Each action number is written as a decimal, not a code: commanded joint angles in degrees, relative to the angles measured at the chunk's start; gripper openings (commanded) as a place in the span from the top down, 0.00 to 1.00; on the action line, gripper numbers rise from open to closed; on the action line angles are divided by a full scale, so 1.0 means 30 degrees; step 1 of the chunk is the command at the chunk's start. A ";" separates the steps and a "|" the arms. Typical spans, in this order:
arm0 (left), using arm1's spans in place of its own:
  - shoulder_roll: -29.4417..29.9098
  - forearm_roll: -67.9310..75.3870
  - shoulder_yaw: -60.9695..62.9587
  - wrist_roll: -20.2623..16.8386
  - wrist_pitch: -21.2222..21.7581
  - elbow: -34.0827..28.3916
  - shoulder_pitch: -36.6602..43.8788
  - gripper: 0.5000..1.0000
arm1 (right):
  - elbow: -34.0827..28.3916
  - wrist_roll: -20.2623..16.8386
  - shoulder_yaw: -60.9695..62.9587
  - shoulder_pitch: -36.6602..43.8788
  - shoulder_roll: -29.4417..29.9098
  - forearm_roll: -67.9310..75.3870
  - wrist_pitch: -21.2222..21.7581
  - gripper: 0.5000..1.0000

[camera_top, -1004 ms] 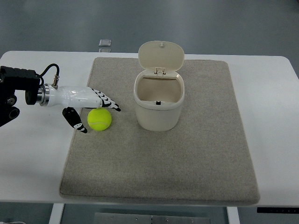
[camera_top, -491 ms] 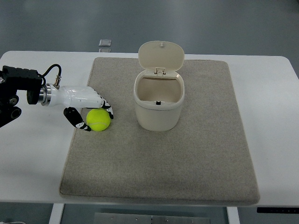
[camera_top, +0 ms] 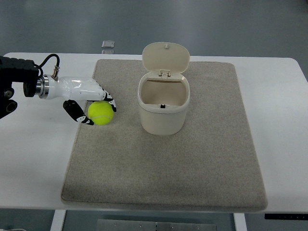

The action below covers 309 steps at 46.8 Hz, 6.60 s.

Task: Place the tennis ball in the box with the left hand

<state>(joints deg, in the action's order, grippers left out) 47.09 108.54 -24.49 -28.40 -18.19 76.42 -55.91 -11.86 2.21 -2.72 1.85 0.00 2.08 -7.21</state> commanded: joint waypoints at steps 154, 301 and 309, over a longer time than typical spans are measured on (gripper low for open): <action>0.2440 -1.1888 0.2654 -0.2199 -0.3165 -0.1065 -0.5682 0.02 | -0.0001 -0.0003 0.0000 0.0000 0.0000 0.0010 0.0000 0.20; -0.5413 -4.7050 -0.3263 1.4478 -0.5603 -1.3051 0.2933 0.02 | -0.0001 -0.0003 0.0000 0.0000 0.0000 0.0010 0.0000 0.20; -0.5413 -4.7050 -0.3263 1.4478 -0.5603 -1.3051 0.2991 0.02 | -0.0001 -0.0003 0.0000 0.0000 0.0000 0.0010 0.0000 0.20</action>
<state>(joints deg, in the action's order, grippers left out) 30.85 -32.61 -34.28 15.03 -35.00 37.27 -46.94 -11.86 2.20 -2.72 1.85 0.00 2.09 -7.21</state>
